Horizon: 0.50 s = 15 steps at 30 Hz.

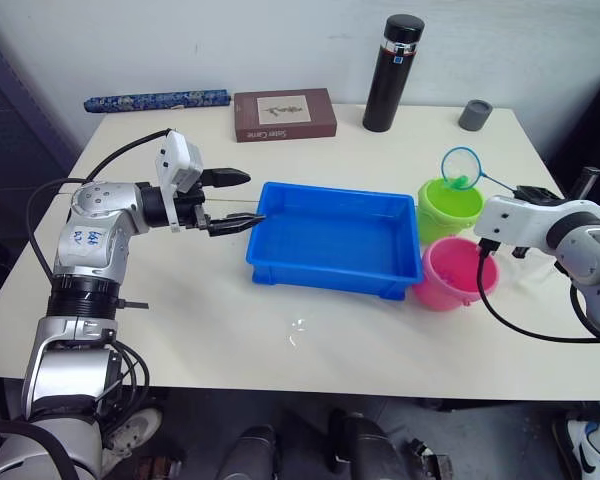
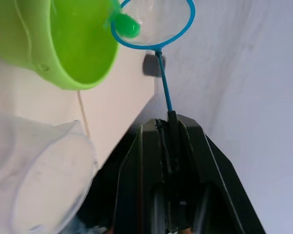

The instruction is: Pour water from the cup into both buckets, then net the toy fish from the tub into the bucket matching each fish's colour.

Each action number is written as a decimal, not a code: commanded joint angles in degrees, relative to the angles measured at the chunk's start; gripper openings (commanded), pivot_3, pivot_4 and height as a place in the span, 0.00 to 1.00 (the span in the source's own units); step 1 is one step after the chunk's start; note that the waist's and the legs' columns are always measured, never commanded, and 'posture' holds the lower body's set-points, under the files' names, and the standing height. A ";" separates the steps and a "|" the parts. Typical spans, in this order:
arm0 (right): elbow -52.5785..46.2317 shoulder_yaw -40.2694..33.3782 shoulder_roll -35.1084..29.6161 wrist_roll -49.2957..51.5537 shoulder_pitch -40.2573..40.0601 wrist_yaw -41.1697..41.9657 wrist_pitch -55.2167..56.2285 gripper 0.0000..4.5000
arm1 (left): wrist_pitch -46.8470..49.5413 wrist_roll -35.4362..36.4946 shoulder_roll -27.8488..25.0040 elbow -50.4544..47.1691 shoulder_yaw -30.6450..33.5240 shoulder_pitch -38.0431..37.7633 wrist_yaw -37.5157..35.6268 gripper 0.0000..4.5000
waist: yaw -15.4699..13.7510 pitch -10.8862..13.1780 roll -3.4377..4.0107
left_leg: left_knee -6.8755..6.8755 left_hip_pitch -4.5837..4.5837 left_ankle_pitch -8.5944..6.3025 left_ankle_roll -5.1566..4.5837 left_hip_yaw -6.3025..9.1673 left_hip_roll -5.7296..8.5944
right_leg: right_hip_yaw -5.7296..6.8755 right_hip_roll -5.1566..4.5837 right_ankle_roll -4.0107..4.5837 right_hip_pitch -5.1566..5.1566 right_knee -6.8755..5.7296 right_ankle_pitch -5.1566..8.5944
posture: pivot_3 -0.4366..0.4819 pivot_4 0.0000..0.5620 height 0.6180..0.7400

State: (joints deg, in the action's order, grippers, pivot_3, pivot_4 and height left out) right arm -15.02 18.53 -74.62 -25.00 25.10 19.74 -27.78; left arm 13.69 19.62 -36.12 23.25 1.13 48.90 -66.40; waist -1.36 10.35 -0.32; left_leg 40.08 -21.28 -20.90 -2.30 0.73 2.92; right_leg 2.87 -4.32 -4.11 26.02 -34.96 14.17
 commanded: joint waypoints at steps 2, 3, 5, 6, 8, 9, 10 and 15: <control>0.78 -1.70 0.29 -9.41 -2.00 -0.52 3.64 0.00 | -0.13 0.35 -0.28 -2.30 0.99 -0.13 0.05 0.99 | 0.00 0.00 0.00 | 0.01 0.00 0.00 0.00 0.00 0.01 | 0.00 0.00 0.00 0.00 -0.01 0.00 | 0.48 0.27 0.99; 1.02 -2.09 0.66 -10.65 -2.65 -0.54 3.97 0.00 | -0.09 0.38 -0.35 -2.44 1.04 -0.30 0.07 0.99 | 0.02 0.00 0.00 | 0.01 0.00 0.00 0.00 -0.01 0.01 | 0.00 0.00 0.00 0.00 -0.01 0.00 | 0.48 0.27 0.99; 1.53 -3.16 1.53 -12.07 -3.80 0.00 4.53 0.00 | 0.01 0.41 -0.41 -2.64 1.09 -0.49 0.13 0.99 | 0.02 0.00 0.00 | 0.02 0.01 0.01 0.01 -0.02 0.01 | -0.01 0.00 0.00 0.00 -0.04 0.00 | 0.48 0.27 0.99; 1.76 -3.79 2.01 -12.57 -4.27 0.36 4.77 0.00 | 0.05 0.41 -0.41 -2.70 1.09 -0.53 0.17 0.99 | 0.03 0.00 0.00 | 0.02 0.01 0.01 0.01 -0.03 0.01 | -0.01 0.01 0.00 0.00 -0.05 0.00 | 0.48 0.27 0.99; 1.80 -5.34 3.08 -12.76 -4.88 0.63 4.93 0.00 | 0.13 0.44 -0.48 -2.81 1.14 -0.60 0.17 0.99 | 0.02 0.00 0.00 | 0.04 0.01 0.02 0.03 -0.04 0.01 | -0.01 0.02 0.00 0.00 -0.07 0.00 | 0.48 0.27 0.99; 1.64 -6.31 3.71 -12.38 -5.01 1.02 4.97 0.00 | 0.17 0.46 -0.52 -2.84 1.17 -0.62 0.17 0.99 | 0.03 0.00 0.00 | 0.05 0.02 0.02 0.03 -0.04 0.01 | -0.02 0.02 0.00 0.00 -0.08 0.00 | 0.48 0.27 0.99; 1.59 -7.11 4.26 -12.23 -5.10 1.40 5.16 0.00 | 0.19 0.46 -0.52 -2.82 1.17 -0.60 0.18 0.99 | 0.03 0.00 0.00 | 0.05 0.03 0.02 0.04 -0.04 0.01 | -0.01 0.02 0.00 -0.01 -0.09 0.00 | 0.48 0.27 0.99; -3.01 -18.35 10.87 2.20 -2.13 10.26 3.43 0.00 | 1.09 1.05 -1.24 -3.44 1.77 -1.09 -0.26 0.99 | 0.24 0.00 0.00 | 0.06 0.08 0.04 0.06 -0.08 0.00 | -0.06 0.06 0.00 -0.01 -0.15 0.00 | 0.48 0.27 0.99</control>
State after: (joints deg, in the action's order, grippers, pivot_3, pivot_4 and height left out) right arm -14.75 5.23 -63.85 -26.99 21.19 27.32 -23.54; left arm 14.67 19.81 -36.42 22.28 1.35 47.96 -66.35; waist -1.11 10.35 -0.32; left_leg 40.15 -21.20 -20.86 -2.23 0.66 2.91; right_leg 2.80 -4.23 -4.11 26.01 -35.11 14.17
